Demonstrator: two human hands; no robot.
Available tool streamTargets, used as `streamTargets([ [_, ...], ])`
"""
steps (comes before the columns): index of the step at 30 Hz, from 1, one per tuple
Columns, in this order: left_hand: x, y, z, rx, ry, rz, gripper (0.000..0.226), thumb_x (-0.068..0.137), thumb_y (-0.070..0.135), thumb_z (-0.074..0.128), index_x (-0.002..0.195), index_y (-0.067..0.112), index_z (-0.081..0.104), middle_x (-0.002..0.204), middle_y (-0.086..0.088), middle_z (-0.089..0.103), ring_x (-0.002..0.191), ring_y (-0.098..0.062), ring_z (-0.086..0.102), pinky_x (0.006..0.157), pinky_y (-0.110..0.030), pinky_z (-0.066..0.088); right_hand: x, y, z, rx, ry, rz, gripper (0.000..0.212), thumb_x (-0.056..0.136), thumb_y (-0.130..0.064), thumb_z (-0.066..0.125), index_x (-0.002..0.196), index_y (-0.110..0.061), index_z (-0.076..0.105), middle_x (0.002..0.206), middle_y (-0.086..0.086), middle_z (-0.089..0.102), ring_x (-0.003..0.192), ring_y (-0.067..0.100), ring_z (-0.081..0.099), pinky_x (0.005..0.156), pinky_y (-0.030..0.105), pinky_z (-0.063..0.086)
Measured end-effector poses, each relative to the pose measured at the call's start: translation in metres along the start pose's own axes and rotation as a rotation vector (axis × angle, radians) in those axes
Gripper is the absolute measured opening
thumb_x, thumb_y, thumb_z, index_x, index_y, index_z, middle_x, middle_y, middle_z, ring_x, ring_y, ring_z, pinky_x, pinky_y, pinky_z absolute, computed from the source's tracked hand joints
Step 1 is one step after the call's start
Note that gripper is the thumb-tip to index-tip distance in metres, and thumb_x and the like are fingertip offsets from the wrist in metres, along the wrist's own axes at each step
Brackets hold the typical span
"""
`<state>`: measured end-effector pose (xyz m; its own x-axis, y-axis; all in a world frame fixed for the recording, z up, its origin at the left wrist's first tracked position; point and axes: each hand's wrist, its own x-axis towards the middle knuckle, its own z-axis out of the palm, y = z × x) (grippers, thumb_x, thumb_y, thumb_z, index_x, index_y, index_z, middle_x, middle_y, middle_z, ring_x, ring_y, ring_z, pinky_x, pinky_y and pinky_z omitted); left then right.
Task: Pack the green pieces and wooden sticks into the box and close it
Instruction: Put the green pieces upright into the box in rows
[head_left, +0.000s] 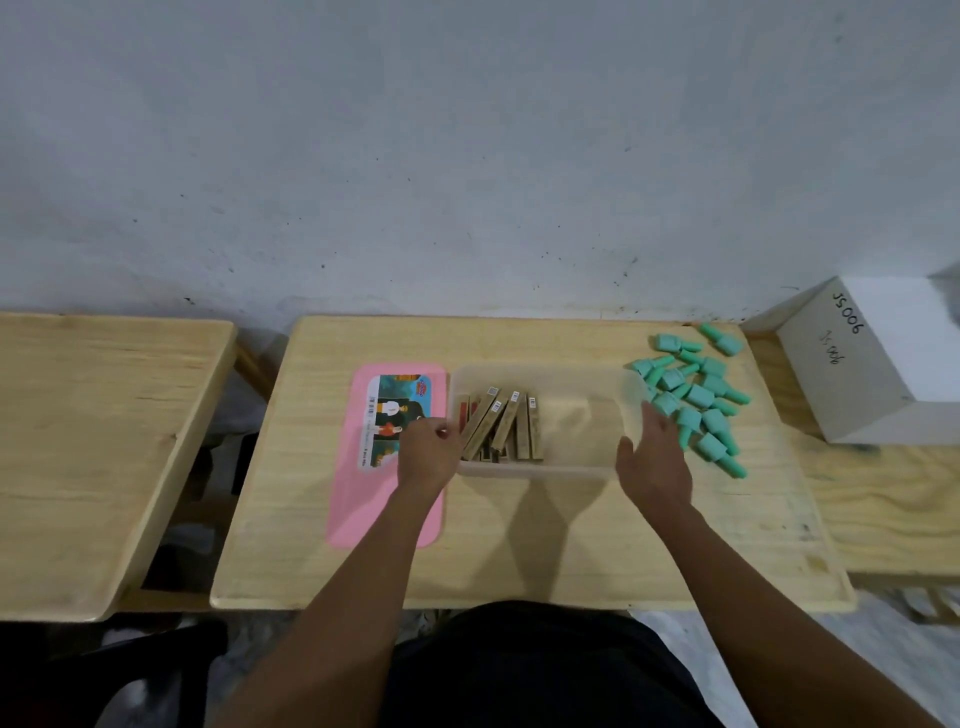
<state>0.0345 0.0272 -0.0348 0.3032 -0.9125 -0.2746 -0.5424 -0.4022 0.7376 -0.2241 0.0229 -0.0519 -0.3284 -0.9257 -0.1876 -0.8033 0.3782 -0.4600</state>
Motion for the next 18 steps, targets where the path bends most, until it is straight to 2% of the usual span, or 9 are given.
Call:
streamTargets([
  [3,0.002,-0.001,0.005,0.008,0.025,0.009,0.026,0.092,0.007,0.05,0.083,0.0,0.073,0.068,-0.005,0.062,0.053,-0.005,0.049,0.047,-0.014,0.032,0.005,0.016,-0.004,0.155,-0.022,-0.014,0.057,0.095,-0.007,0.043,0.149,-0.021,0.033,0.143,0.01,0.048,0.127,0.03,0.049,0.101,0.043,0.042],
  [6,0.004,-0.003,0.008,0.027,0.032,-0.014,0.029,0.092,0.009,0.049,0.077,-0.001,0.071,0.065,-0.008,0.062,0.056,-0.017,0.053,0.051,-0.021,0.038,0.007,0.022,-0.006,0.2,-0.003,-0.044,0.054,0.095,-0.006,0.043,0.147,-0.02,0.038,0.144,0.008,0.049,0.128,0.028,0.049,0.103,0.042,0.042],
  [7,0.003,-0.003,0.009,0.042,0.035,-0.022,0.029,0.092,0.011,0.049,0.08,-0.002,0.071,0.069,-0.009,0.064,0.06,-0.019,0.054,0.055,-0.023,0.039,0.007,0.022,-0.007,0.206,-0.014,-0.04,0.054,0.095,-0.007,0.044,0.147,-0.021,0.038,0.144,0.007,0.049,0.128,0.027,0.049,0.103,0.041,0.042],
  [9,0.003,-0.003,0.013,0.058,0.073,-0.028,0.028,0.094,0.018,0.05,0.1,-0.001,0.069,0.091,-0.014,0.069,0.077,-0.023,0.06,0.066,-0.026,0.044,0.007,0.024,-0.01,0.226,-0.025,-0.029,0.052,0.096,-0.012,0.046,0.146,-0.023,0.039,0.142,0.005,0.052,0.125,0.024,0.052,0.1,0.039,0.043],
  [11,0.001,-0.001,0.018,0.114,0.18,0.031,0.035,0.093,0.026,0.055,0.121,0.006,0.061,0.117,-0.015,0.063,0.105,-0.03,0.059,0.083,-0.036,0.049,0.007,0.029,-0.017,0.242,0.0,-0.021,0.048,0.096,-0.021,0.051,0.143,-0.027,0.042,0.134,0.0,0.057,0.113,0.019,0.06,0.093,0.037,0.048],
  [13,-0.001,0.008,0.025,0.24,0.279,0.205,0.038,0.091,0.03,0.058,0.122,0.009,0.06,0.122,-0.014,0.061,0.116,-0.032,0.054,0.091,-0.042,0.047,0.007,0.041,-0.026,0.246,0.037,0.001,0.043,0.095,-0.028,0.053,0.138,-0.03,0.047,0.128,-0.006,0.061,0.102,0.014,0.063,0.087,0.036,0.05],
  [15,-0.001,0.026,0.035,0.264,0.271,0.376,0.031,0.091,0.028,0.059,0.115,0.009,0.064,0.114,-0.012,0.065,0.11,-0.03,0.057,0.089,-0.04,0.047,0.01,0.059,-0.035,0.234,0.071,0.038,0.038,0.095,-0.031,0.052,0.133,-0.03,0.051,0.125,-0.007,0.062,0.101,0.014,0.063,0.084,0.033,0.049],
  [18,-0.006,0.064,0.067,0.207,0.104,0.532,0.028,0.09,0.036,0.055,0.104,0.015,0.068,0.099,-0.003,0.069,0.094,-0.023,0.062,0.081,-0.034,0.048,0.016,0.098,-0.047,0.216,0.104,0.102,0.035,0.094,-0.03,0.054,0.129,-0.027,0.056,0.124,-0.002,0.062,0.1,0.016,0.063,0.08,0.03,0.045],
])
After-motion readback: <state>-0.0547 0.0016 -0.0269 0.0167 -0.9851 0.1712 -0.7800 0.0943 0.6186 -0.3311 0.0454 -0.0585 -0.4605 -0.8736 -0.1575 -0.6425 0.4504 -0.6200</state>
